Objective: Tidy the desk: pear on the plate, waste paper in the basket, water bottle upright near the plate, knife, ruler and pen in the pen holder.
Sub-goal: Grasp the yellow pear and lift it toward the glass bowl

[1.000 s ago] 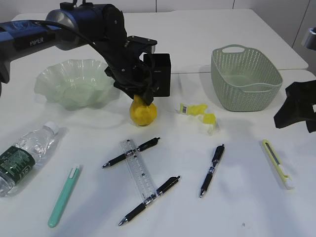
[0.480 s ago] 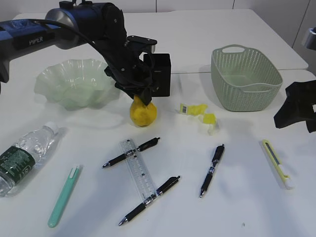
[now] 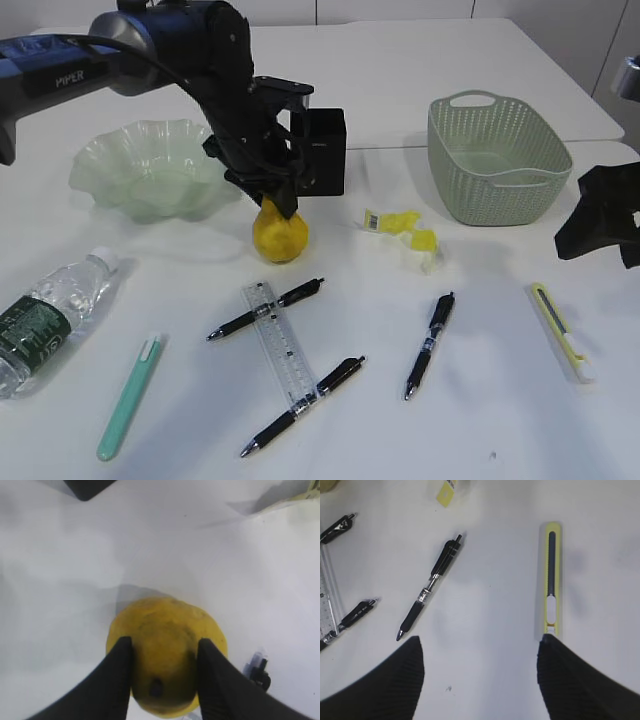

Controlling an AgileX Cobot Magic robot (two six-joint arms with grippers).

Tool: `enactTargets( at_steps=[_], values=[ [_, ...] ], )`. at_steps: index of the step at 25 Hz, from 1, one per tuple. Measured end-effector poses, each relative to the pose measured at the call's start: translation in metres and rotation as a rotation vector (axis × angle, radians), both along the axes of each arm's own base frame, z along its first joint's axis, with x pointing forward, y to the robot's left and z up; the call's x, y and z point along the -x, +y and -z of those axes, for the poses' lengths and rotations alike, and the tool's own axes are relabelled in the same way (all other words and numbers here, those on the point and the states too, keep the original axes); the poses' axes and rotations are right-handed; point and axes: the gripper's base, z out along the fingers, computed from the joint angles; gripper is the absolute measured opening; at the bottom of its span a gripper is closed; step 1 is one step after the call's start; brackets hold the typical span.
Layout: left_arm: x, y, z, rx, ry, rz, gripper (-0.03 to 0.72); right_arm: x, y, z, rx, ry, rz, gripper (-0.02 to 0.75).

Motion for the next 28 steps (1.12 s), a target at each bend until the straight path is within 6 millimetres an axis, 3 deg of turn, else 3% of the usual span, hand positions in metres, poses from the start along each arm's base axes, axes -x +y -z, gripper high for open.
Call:
enactTargets(
  at_steps=[5, 12, 18, 28],
  values=[
    [0.004, 0.003, -0.006, -0.037, 0.049, 0.01, 0.256, 0.0, 0.0, 0.0, 0.0, 0.0, 0.0, 0.552],
    [-0.001, 0.0, -0.035, 0.005, -0.014, -0.017, 0.256, 0.0, 0.0, 0.0, 0.0, 0.0, 0.0, 0.551],
    [-0.002, 0.002, -0.038, 0.004, -0.018, -0.04, 0.256, 0.0, 0.0, 0.0, 0.0, 0.0, 0.0, 0.552],
    [-0.01, 0.034, -0.068, 0.022, -0.071, -0.134, 0.257, 0.0, 0.0, 0.0, 0.0, 0.0, 0.0, 0.551]
  ],
)
